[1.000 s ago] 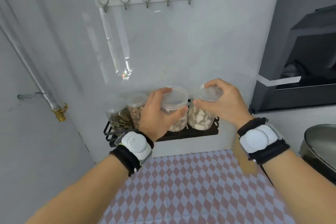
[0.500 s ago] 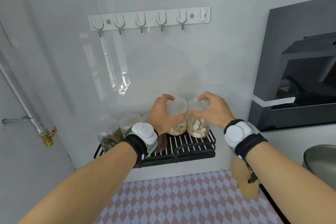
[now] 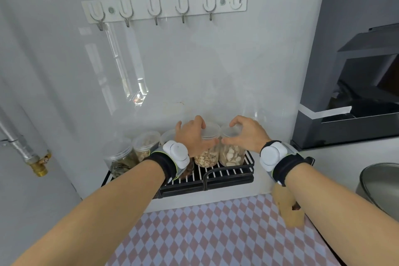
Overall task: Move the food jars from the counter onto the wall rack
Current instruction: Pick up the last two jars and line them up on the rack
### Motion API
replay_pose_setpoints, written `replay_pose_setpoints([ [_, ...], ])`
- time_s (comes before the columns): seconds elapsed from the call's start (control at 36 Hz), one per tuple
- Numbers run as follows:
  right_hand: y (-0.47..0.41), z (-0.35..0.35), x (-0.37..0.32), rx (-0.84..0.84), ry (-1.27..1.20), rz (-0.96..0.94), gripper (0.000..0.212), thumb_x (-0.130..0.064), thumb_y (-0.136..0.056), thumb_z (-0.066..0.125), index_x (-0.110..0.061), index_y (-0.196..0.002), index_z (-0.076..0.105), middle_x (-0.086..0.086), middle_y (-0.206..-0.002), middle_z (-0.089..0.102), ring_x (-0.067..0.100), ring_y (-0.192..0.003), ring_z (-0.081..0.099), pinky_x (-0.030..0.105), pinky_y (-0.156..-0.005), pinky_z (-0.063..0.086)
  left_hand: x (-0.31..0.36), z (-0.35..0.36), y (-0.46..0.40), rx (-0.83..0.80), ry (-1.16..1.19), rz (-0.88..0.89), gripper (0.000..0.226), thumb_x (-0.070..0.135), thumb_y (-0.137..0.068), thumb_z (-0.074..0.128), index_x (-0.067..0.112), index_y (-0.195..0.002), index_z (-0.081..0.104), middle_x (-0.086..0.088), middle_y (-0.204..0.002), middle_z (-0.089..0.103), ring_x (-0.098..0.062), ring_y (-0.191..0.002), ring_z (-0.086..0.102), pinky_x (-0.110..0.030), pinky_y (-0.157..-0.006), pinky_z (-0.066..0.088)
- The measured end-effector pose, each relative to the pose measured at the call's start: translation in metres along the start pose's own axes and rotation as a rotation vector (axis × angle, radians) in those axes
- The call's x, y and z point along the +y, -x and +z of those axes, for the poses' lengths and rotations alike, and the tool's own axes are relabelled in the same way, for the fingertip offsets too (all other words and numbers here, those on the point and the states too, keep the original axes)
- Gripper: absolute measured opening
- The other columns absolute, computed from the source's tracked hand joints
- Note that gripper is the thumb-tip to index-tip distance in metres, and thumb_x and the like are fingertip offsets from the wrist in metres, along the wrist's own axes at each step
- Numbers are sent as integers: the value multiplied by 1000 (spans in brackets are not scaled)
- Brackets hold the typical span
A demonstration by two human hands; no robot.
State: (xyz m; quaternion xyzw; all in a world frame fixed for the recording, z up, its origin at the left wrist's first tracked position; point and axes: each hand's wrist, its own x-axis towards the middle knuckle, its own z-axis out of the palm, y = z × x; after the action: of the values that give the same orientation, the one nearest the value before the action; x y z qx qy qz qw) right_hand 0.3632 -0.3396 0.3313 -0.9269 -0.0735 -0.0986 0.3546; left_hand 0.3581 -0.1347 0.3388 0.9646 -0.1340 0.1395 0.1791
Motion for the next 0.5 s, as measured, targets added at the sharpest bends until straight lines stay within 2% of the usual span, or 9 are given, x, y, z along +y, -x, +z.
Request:
replay_pose_setpoints([
  [0.14, -3, 5, 3, -27, 36, -9, 56, -57, -55, 83, -33, -100, 58, -7, -109, 61, 17, -98, 58, 36, -79, 49, -7, 4, -1, -9, -98, 49, 56, 69, -76, 60, 21, -97, 41, 3, -90, 59, -24, -91, 54, -47, -108, 21],
  [0.25, -4, 7, 4, -44, 49, -18, 54, -54, -57, 83, -33, -100, 57, -4, -109, 61, 19, -97, 58, 37, -82, 50, -9, 5, 0, -29, -150, 76, 55, 69, -76, 58, 21, -95, 40, 2, -91, 60, -26, -95, 54, -48, -108, 23],
  [0.42, -3, 10, 2, -59, 70, -19, 51, -45, -61, 81, -32, -103, 56, -2, -110, 61, 20, -93, 59, 36, -78, 50, -8, 4, 4, -41, -275, 110, 57, 68, -78, 59, 19, -100, 40, 0, -88, 61, -28, -95, 56, -47, -105, 29],
  [0.5, -3, 9, -1, -100, 67, -14, 50, -39, -65, 81, -29, -107, 54, 2, -112, 60, 23, -94, 59, 40, -82, 53, -9, 1, 4, -45, -225, 115, 62, 67, -75, 65, 20, -111, 44, 0, -101, 63, -27, -104, 55, -45, -106, 27],
])
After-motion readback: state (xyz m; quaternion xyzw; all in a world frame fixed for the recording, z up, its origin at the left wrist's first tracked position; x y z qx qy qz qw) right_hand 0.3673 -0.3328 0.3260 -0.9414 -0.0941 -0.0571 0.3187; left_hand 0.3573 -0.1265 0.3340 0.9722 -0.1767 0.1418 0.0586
